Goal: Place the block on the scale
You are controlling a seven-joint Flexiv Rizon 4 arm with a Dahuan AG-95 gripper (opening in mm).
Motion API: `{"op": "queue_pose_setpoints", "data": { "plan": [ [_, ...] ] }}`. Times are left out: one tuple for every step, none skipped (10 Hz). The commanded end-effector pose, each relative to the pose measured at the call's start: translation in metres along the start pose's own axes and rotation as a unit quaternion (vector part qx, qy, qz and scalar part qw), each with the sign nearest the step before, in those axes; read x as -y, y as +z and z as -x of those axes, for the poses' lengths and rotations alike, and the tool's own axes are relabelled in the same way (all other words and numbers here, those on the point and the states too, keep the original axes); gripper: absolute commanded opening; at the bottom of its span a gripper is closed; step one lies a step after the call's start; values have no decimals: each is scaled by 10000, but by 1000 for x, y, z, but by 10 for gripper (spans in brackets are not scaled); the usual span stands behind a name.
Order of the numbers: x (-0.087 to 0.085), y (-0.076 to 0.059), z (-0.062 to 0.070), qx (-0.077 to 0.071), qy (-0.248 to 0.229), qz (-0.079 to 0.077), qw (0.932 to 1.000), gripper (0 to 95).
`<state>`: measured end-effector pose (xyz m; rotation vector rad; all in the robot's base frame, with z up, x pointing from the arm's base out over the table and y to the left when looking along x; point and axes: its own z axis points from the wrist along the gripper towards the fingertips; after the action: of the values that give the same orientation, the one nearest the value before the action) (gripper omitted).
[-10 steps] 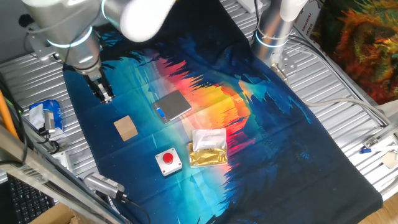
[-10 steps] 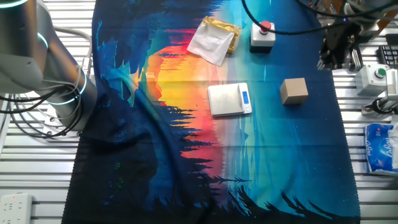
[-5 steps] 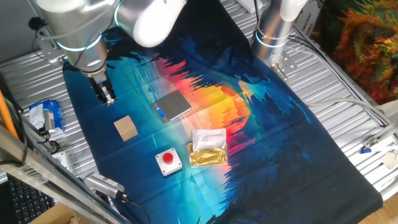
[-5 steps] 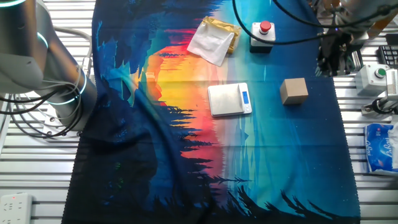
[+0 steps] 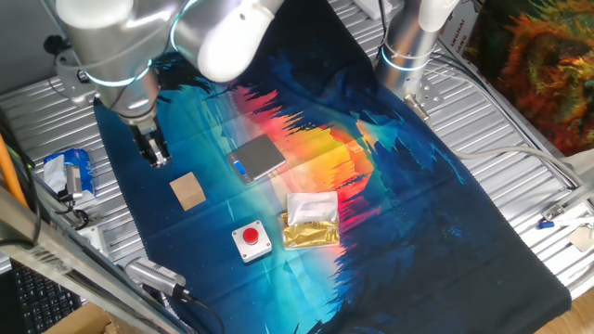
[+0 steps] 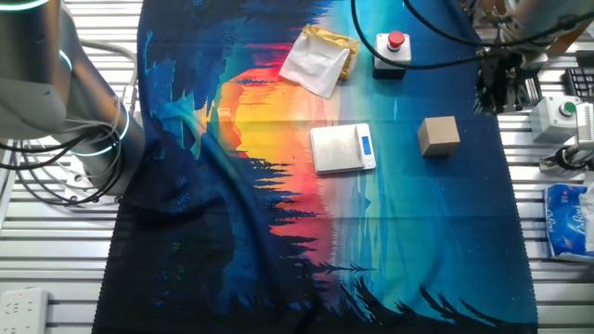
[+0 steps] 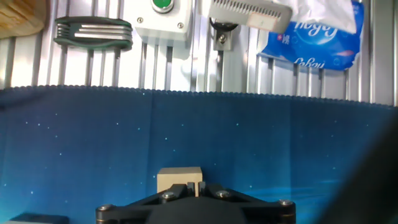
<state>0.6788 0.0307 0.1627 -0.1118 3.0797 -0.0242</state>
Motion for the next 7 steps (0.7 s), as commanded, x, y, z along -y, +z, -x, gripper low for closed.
{"op": "queue_pose_setpoints", "data": {
  "plan": [
    [-3,7,-1,-29,-128,33,9999,950],
    [-6,15,-2,-33,-85,1,10000,950],
    [-9,24,-3,-36,-37,-30,10000,950],
    [-11,29,-4,-31,29,-15,10000,950],
    [-11,36,-6,-24,76,-5,10000,950],
    [-12,40,-7,-17,95,9,10000,950],
    [-12,43,-7,-13,112,40,9999,950]
  ]
}}
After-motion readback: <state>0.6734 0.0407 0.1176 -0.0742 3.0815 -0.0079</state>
